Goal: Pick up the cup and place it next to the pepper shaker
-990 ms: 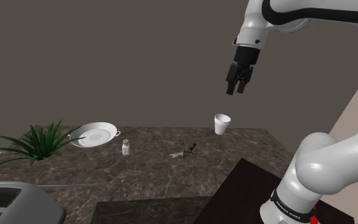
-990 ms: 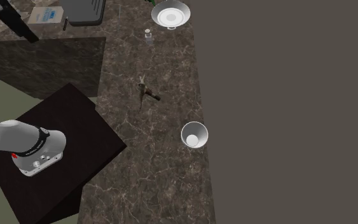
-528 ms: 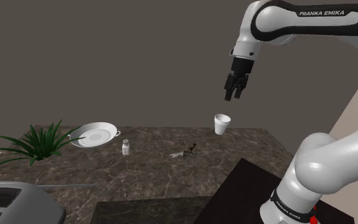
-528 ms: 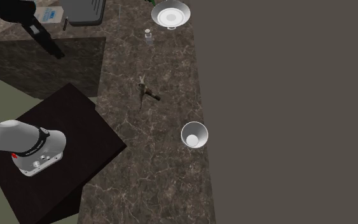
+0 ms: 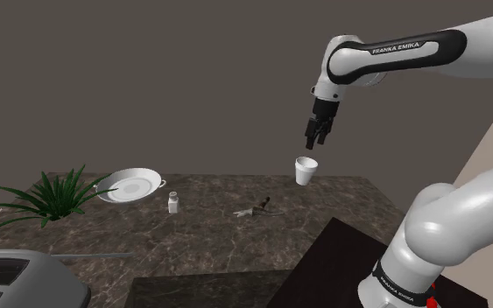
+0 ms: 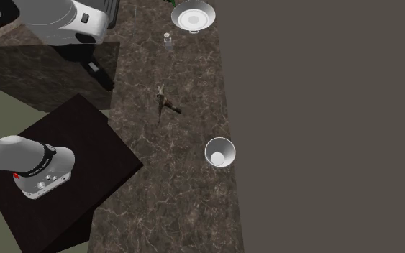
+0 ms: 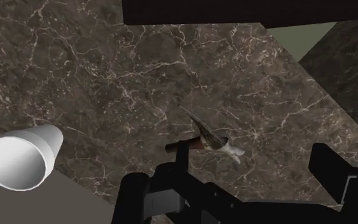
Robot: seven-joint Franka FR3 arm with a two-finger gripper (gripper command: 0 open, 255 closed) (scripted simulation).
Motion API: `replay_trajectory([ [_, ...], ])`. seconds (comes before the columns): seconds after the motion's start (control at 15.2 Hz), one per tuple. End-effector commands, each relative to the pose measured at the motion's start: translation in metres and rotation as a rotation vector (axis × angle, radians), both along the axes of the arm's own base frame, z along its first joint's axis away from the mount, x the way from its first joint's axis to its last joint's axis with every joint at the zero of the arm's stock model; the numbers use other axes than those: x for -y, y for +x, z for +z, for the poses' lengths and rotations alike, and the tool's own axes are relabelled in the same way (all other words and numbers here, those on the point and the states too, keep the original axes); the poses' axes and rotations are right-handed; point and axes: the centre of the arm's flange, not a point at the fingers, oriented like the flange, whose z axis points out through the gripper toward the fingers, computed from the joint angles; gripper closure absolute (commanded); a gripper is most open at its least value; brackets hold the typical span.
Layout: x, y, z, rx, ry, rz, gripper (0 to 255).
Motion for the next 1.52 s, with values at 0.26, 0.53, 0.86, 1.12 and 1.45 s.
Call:
replay_trajectory([
  [0.26, 0.054, 0.027, -0.047, -0.003, -0.023, 0.019, 0],
  [0.53, 0.09, 0.046, -0.079, -0.005, -0.037, 0.031, 0],
  [0.86, 0.135, 0.069, -0.118, -0.008, -0.056, 0.046, 0],
  [1.12, 0.172, 0.088, -0.148, -0.01, -0.07, 0.058, 0],
  [1.45, 0.218, 0.112, -0.186, -0.013, -0.088, 0.074, 0],
])
